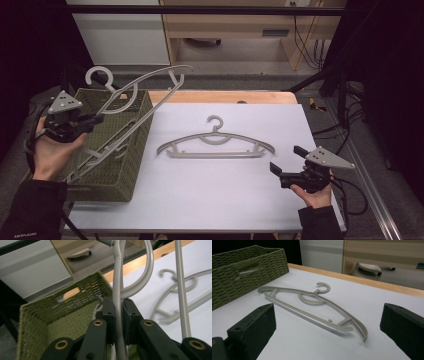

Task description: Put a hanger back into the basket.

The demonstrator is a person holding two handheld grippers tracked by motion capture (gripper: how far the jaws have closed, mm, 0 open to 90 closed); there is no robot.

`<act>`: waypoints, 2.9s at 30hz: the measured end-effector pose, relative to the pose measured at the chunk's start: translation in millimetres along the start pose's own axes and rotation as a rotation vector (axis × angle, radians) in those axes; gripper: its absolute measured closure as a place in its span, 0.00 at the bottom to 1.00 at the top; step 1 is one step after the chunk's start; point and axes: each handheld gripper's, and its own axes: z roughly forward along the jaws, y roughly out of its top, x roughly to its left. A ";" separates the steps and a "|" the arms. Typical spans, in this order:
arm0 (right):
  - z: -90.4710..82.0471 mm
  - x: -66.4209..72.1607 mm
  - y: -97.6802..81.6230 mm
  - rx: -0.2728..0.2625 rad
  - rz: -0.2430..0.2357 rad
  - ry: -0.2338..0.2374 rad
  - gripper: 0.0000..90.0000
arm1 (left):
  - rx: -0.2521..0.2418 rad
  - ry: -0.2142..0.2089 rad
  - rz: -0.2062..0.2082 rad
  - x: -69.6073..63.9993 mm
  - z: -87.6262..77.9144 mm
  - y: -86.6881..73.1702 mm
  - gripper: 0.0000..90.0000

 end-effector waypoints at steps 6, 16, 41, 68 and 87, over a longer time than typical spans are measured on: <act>1.6 0.6 -0.5 0.006 0.000 0.003 0.01 | 0.016 0.040 -0.020 22.4 3.1 -15.8 0.91; 1.7 -0.1 -0.7 0.009 -0.003 -0.001 0.01 | 0.068 0.093 0.005 46.6 9.2 -36.7 0.91; 2.8 0.2 -0.9 0.010 -0.004 -0.007 0.01 | 0.192 0.202 0.040 85.6 13.4 -77.4 0.91; 4.2 0.9 -1.5 0.014 -0.013 -0.002 0.01 | 0.268 0.249 0.128 68.0 53.4 -109.8 0.91; 3.9 1.5 -1.6 0.015 -0.011 -0.001 0.01 | 0.307 -0.008 0.055 35.1 37.3 -110.1 0.87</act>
